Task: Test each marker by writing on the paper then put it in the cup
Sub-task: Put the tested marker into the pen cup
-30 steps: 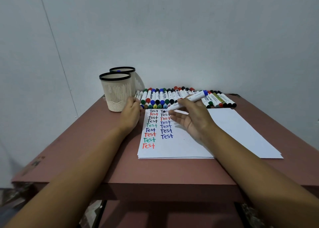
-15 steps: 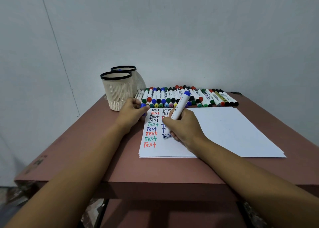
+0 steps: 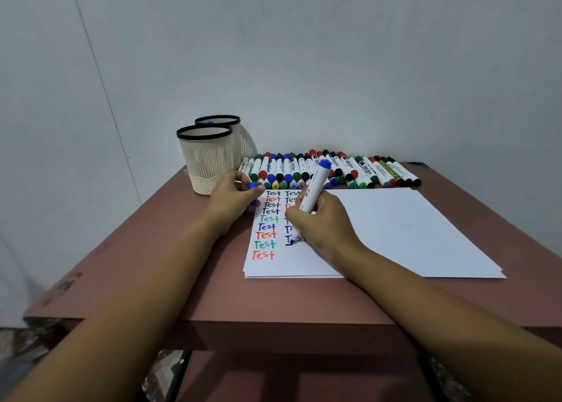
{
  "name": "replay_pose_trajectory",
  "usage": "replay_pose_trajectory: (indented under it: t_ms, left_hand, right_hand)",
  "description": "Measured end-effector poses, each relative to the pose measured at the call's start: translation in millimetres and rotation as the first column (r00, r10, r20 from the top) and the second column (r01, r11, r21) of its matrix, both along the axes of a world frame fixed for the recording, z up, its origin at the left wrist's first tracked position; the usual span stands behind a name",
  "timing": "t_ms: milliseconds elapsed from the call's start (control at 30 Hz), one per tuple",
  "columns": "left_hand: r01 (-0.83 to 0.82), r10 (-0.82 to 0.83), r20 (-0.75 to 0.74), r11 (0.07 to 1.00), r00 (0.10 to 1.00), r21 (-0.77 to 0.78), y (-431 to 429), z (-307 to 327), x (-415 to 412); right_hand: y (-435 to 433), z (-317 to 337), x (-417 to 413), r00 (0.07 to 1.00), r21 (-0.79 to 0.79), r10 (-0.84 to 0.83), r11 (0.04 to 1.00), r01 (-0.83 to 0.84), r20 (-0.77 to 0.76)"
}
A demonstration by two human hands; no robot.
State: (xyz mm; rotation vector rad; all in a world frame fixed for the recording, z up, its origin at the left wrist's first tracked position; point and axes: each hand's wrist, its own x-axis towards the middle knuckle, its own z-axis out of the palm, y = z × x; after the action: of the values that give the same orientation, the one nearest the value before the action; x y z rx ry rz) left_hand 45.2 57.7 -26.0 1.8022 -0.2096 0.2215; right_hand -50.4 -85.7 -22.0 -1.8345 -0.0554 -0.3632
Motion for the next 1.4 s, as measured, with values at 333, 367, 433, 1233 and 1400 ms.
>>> replay_pose_trajectory:
  t_ms: [333,367,433,1233,1400]
  left_hand:
    - [0.002,-0.002,0.005,0.999,1.0,0.033,-1.1,1.9,-1.7]
    - [0.005,-0.005,0.003,0.999,1.0,0.033,-1.1,1.8,-2.2]
    - [0.01,-0.01,-0.001,0.999,1.0,0.036,-0.8,1.4,-2.4]
    - [-0.013,0.012,0.007,0.996,1.0,0.09,-2.5,2.8,-3.7]
    - [0.004,-0.005,0.009,0.996,1.0,0.093,-1.6,2.0,-2.5]
  right_hand:
    - [1.0,1.1,-3.6,0.993,0.006,0.103,0.995,-0.103,-0.053]
    - [0.7,1.1,-3.2,0.997,0.008,0.072,0.997,-0.071,-0.034]
    - [-0.6,1.0,-1.7,1.0,0.024,-0.018,1.0,0.017,0.011]
    - [1.4,3.4,-5.8,0.99,-0.05,-0.13,0.99,0.133,0.056]
    - [1.3,3.1,-5.4,0.993,-0.069,-0.115,0.991,0.117,0.034]
